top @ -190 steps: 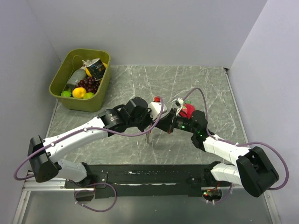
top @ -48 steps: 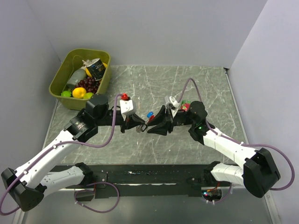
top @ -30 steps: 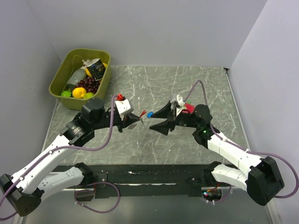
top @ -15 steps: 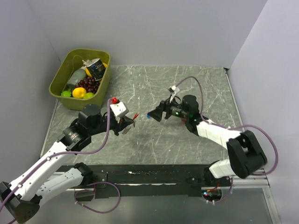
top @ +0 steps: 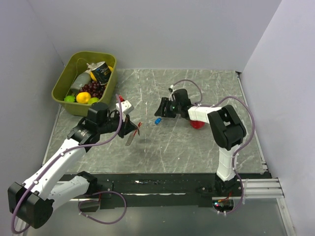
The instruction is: Put the keys on the keyring
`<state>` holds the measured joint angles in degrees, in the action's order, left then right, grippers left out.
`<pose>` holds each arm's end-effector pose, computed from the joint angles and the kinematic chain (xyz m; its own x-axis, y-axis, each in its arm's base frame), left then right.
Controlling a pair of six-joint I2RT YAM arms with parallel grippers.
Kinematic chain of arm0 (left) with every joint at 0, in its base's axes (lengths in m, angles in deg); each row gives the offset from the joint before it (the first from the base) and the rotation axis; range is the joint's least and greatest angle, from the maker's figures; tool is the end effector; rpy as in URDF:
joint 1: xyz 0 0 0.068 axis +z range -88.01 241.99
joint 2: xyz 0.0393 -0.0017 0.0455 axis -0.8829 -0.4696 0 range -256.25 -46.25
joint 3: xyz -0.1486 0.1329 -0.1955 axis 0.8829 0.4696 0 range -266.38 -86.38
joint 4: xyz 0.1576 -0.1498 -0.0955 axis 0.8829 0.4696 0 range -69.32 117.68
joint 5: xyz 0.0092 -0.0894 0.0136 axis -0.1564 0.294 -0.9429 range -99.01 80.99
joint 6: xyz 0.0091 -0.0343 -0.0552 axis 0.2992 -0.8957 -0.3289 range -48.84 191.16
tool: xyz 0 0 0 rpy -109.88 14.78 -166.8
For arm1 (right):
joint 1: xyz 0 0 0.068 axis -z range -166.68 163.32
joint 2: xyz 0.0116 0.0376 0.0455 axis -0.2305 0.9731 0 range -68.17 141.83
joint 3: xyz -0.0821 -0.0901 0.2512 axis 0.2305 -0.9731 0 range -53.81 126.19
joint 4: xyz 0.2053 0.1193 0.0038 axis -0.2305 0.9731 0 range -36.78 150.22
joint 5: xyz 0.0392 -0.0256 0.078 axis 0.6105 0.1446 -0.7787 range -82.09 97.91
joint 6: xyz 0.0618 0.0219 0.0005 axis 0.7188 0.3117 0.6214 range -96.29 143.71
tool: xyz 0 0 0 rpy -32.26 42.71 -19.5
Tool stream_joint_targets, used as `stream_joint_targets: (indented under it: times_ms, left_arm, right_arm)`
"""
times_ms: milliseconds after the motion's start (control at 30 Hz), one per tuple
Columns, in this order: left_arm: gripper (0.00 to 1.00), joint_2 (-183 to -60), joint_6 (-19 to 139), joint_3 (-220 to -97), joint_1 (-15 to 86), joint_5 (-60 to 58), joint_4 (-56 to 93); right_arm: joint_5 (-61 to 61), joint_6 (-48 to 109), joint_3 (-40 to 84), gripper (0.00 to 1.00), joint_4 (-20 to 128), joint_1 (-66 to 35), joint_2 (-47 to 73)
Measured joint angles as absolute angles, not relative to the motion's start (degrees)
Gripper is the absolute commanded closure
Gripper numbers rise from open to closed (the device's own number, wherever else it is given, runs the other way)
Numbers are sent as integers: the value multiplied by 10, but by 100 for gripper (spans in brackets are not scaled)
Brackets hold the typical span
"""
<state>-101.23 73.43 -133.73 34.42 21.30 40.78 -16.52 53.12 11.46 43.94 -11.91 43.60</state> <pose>0.1607 -0.1132 0.3102 -0.3807 0.2373 -0.8937 0.8112 0.5496 -0.1997 0.3628 0.1945 0.1739 -0.8136 0.1107 -0.5708 -0.3290 0.7218 0.6089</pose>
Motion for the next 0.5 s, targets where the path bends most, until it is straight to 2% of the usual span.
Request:
stream_joint_targets:
  times_ms: [200, 333, 500]
  left_arm:
    - [99, -1012, 731, -1337, 361, 234, 407]
    - [99, -1012, 730, -1337, 367, 241, 407]
    - [99, -1012, 730, -1337, 370, 244, 407]
  right_arm:
    - [-151, 535, 130, 51, 504, -120, 454]
    - [-145, 534, 130, 52, 509, -126, 454]
    - [-142, 532, 128, 58, 507, -135, 454]
